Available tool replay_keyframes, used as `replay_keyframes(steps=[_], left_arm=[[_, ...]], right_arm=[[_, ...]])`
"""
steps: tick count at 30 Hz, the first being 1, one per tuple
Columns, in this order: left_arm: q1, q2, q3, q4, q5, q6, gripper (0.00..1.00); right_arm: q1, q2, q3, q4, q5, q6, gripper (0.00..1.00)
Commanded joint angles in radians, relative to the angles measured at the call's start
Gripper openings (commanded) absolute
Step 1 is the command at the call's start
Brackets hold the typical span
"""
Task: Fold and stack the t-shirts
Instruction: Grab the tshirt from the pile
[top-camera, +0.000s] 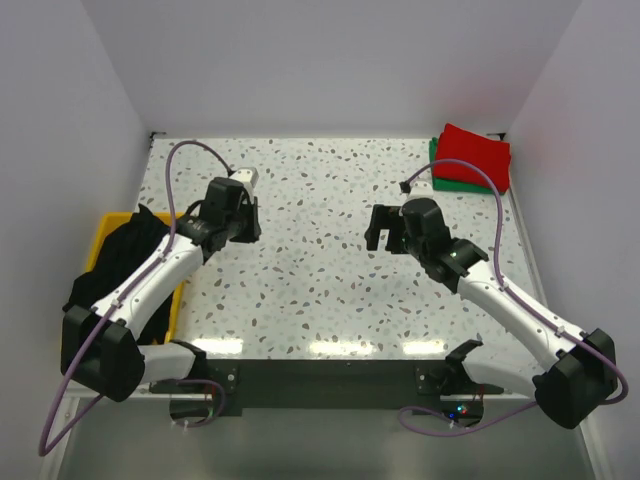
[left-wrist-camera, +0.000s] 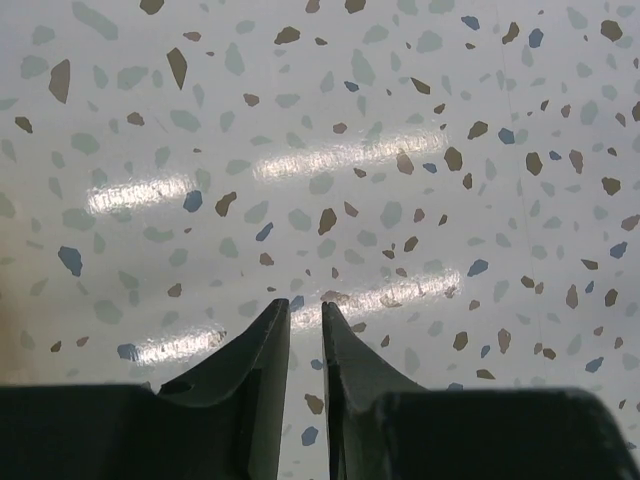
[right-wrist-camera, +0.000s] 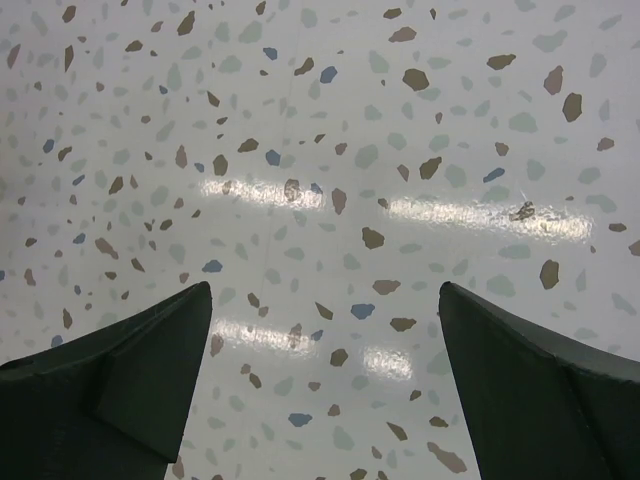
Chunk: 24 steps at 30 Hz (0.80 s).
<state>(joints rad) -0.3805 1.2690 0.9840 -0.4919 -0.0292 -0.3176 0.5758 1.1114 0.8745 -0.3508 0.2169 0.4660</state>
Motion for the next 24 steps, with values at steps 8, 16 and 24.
replay_keyframes(steps=[8,16,24], left_arm=[[0.009,-0.04,0.019,0.058,-0.009,-0.024,0.27],[0.069,-0.06,0.125,-0.082,-0.316,-0.158,0.47],[0.461,-0.086,0.146,-0.142,-0.371,-0.258,0.57]], right_arm=[[-0.002,-0.021,-0.002,0.006,0.016,-0.017,0.99],[-0.002,-0.024,-0.003,-0.011,0.021,-0.012,0.99],[-0.002,-0.045,-0.005,-0.028,0.027,-0.013,0.99]])
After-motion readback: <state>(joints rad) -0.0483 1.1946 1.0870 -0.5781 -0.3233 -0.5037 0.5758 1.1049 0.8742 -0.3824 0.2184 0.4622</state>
